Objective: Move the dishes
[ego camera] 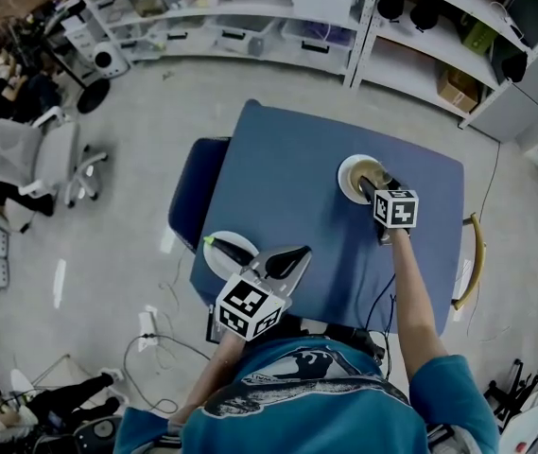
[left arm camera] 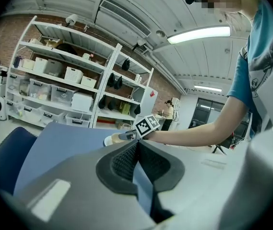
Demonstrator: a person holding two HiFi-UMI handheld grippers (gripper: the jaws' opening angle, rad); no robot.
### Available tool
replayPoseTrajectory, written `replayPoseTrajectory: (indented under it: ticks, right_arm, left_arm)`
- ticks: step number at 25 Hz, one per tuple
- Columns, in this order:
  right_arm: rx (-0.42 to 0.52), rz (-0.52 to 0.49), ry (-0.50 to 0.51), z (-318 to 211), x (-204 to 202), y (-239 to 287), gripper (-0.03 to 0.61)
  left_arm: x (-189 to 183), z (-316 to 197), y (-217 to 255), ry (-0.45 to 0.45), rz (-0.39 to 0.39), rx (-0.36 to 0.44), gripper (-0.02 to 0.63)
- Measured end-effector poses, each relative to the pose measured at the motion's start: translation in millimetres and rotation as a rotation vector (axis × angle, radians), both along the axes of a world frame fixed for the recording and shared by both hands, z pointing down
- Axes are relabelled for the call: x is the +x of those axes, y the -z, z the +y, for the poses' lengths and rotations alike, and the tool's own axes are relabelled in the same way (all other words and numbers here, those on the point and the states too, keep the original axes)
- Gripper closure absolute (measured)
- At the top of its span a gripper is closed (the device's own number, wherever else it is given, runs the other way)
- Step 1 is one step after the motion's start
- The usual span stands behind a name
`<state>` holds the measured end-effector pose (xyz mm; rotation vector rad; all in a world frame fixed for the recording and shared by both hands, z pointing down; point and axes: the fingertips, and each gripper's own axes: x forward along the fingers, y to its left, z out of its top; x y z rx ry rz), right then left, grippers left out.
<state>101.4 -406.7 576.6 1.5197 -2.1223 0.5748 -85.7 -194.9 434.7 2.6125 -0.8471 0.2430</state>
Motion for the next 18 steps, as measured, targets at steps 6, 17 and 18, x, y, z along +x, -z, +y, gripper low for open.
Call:
replayPoseTrajectory:
  ticks: [6, 17, 18]
  right_arm:
    - [0.08, 0.004, 0.038, 12, -17, 28, 0.299]
    - [0.15, -0.084, 0.266, 63, -108, 65, 0.299]
    - [0.144, -0.078, 0.294, 69, -118, 61, 0.299]
  left_arm:
    - [-1, 0, -2, 0.004, -0.001, -0.001, 0.601]
    - [-1, -3, -2, 0.015, -0.003, 0.005, 0.601]
    - [-1, -3, -2, 0.018, -0.004, 0.004, 0.601]
